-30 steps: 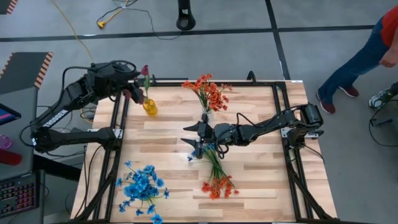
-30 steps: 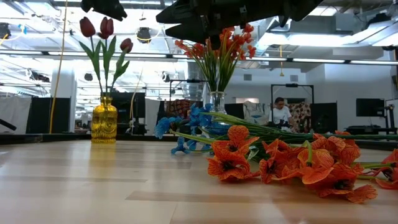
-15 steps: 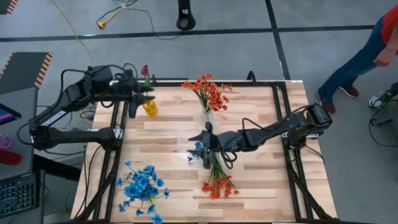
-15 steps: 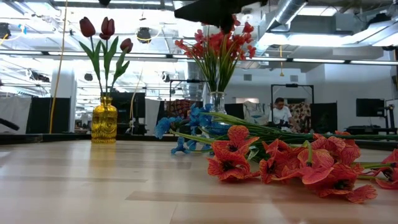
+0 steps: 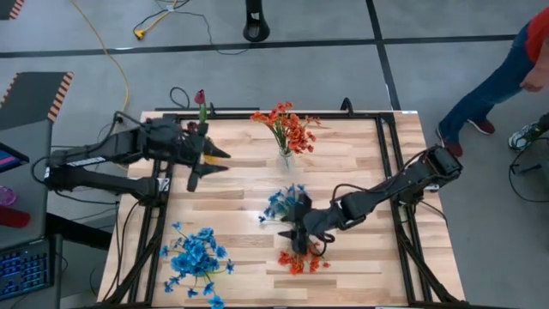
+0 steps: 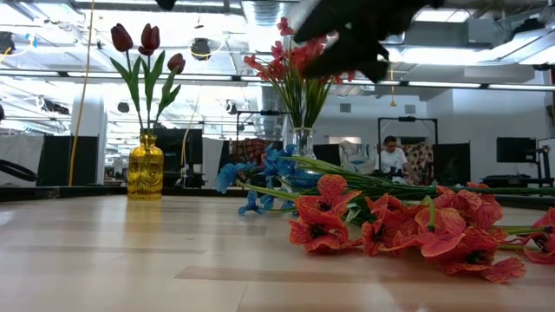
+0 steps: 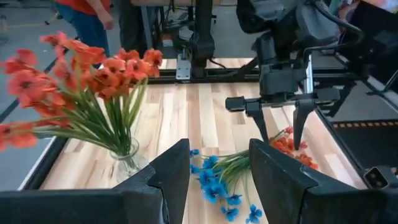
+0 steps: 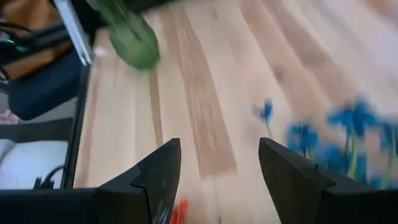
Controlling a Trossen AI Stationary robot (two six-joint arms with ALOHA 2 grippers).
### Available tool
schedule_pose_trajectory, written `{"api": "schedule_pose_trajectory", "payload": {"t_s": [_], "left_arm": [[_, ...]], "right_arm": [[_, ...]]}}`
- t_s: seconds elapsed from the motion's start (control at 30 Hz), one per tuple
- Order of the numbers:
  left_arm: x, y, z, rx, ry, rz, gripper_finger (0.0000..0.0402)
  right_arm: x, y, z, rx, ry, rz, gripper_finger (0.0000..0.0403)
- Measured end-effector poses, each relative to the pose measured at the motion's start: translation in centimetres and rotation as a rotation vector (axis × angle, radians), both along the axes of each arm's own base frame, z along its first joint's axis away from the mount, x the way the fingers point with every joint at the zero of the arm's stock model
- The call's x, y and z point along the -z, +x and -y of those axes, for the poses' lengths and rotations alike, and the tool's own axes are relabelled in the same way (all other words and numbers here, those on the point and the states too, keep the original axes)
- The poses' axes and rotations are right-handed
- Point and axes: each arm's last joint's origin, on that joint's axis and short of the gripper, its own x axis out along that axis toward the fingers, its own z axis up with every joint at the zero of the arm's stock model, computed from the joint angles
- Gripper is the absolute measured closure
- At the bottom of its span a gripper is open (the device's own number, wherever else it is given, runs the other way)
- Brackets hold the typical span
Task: Sort flowers into vase by color
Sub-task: Put the blue flowers into the green vase
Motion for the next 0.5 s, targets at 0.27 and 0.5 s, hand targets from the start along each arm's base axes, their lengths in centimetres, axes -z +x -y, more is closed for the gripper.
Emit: {"api": "schedule_pose_trajectory", "payload": {"t_s": [0.27, 0.5], "left_arm": [[2.2, 2.7, 1.4, 0.017, 0.026, -0.073, 0.0248], [3.5, 5.1, 2.5, 0.065, 0.030, -0.113, 0.0248]], "right_arm": [[1.6, -1.9, -0.8, 0.127, 0.107, -0.209, 0.0159], [2.5, -3.2, -0.6, 0.258, 0.160, -0.349, 0.0159]]}}
